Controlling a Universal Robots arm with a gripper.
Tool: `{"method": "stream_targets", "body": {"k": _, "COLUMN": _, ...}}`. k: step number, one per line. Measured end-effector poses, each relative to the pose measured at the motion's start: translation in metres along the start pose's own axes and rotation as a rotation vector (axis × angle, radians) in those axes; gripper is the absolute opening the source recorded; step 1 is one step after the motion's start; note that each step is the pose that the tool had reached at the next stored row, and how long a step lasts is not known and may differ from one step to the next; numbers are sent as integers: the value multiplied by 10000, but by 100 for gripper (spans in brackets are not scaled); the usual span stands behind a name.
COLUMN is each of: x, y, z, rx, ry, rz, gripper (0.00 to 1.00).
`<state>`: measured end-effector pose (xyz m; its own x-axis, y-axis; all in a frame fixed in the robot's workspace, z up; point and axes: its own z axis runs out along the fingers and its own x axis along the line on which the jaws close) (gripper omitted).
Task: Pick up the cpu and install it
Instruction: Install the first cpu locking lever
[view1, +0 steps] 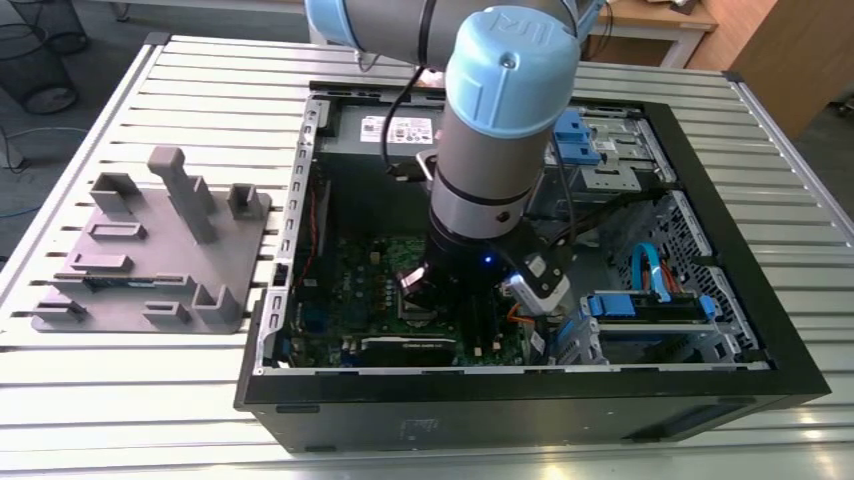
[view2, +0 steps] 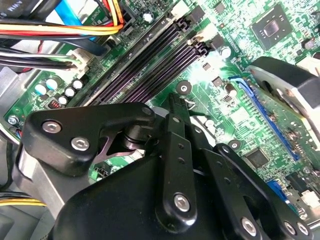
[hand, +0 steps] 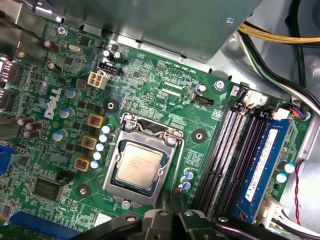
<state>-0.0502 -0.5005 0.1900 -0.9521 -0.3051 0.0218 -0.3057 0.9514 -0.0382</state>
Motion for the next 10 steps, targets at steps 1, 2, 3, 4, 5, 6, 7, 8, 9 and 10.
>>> {"method": "stream_targets", "body": {"k": 1, "x": 6, "y": -1, "z": 0, "rx": -8, "ry": -5, "rz": 2, "gripper": 11}}
{"method": "stream_targets", "body": {"k": 2, "x": 12, "y": -1, "z": 0, "rx": -18, "ry": -12, "rz": 4, "gripper": 11}}
{"method": "stream_targets", "body": {"k": 3, "x": 18, "y": -3, "z": 0, "rx": -28, "ry": -18, "rz": 5, "gripper": 11}}
{"method": "stream_targets", "body": {"k": 4, "x": 22, "y": -7, "z": 1, "rx": -33, "ry": -20, "rz": 6, "gripper": 11}}
{"method": "stream_targets", "body": {"k": 5, "x": 26, "y": -15, "z": 1, "rx": -32, "ry": -20, "rz": 11, "gripper": 11}}
{"method": "stream_targets", "body": {"k": 6, "x": 29, "y": -23, "z": 2, "rx": -31, "ry": -22, "rz": 16, "gripper": 11}}
{"method": "stream_targets", "body": {"k": 7, "x": 31, "y": -31, "z": 3, "rx": -32, "ry": -23, "rz": 20, "gripper": 11}}
{"method": "stream_targets", "body": {"k": 8, "x": 34, "y": -39, "z": 4, "rx": -30, "ry": -22, "rz": 24, "gripper": 11}}
{"method": "stream_targets", "body": {"k": 9, "x": 36, "y": -47, "z": 5, "rx": -27, "ry": -21, "rz": 26, "gripper": 11}}
{"method": "stream_targets", "body": {"k": 10, "x": 39, "y": -54, "z": 5, "rx": -27, "ry": -21, "rz": 28, "gripper": 11}}
